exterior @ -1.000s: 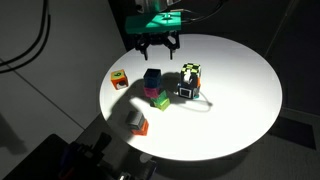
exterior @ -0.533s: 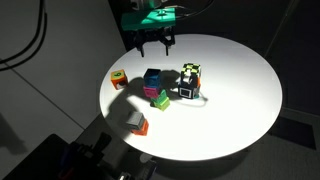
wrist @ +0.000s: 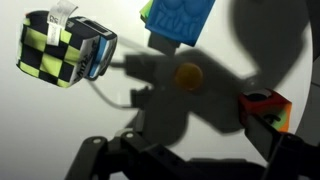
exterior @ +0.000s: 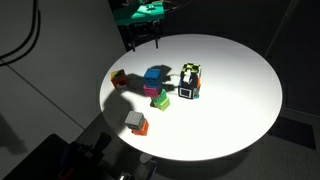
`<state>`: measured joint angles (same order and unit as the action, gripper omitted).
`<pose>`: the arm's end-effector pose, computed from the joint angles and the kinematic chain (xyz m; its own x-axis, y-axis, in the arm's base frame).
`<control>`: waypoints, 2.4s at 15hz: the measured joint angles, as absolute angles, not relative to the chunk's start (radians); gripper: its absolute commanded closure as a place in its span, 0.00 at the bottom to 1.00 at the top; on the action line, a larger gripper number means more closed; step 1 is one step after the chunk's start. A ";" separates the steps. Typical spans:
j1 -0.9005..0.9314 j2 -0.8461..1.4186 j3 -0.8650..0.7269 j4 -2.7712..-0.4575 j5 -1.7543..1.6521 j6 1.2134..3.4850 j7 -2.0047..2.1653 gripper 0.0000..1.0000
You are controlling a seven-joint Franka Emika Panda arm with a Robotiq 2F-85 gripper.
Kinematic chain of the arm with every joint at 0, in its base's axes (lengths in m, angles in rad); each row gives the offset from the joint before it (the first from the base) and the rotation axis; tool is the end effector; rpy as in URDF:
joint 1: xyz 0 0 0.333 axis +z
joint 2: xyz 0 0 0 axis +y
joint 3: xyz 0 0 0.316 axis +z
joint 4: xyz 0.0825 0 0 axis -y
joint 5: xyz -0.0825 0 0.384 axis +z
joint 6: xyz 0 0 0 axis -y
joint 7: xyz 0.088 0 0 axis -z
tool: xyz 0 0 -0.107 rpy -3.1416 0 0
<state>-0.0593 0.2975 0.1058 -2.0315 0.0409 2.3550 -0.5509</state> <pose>0.5973 0.0265 0.3031 0.8445 0.5328 0.0541 0.5349 -0.8440 -0.0379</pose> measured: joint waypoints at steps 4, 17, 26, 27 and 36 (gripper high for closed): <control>-0.036 0.335 0.131 -1.988 0.041 2.355 -0.575 0.00; 0.095 0.501 0.139 -1.881 -0.065 2.366 -0.409 0.00; 0.118 0.554 0.137 -1.839 -0.065 2.365 -0.308 0.00; 0.118 0.554 0.137 -1.838 -0.065 2.365 -0.308 0.00; 0.118 0.555 0.138 -1.837 -0.065 2.364 -0.308 0.00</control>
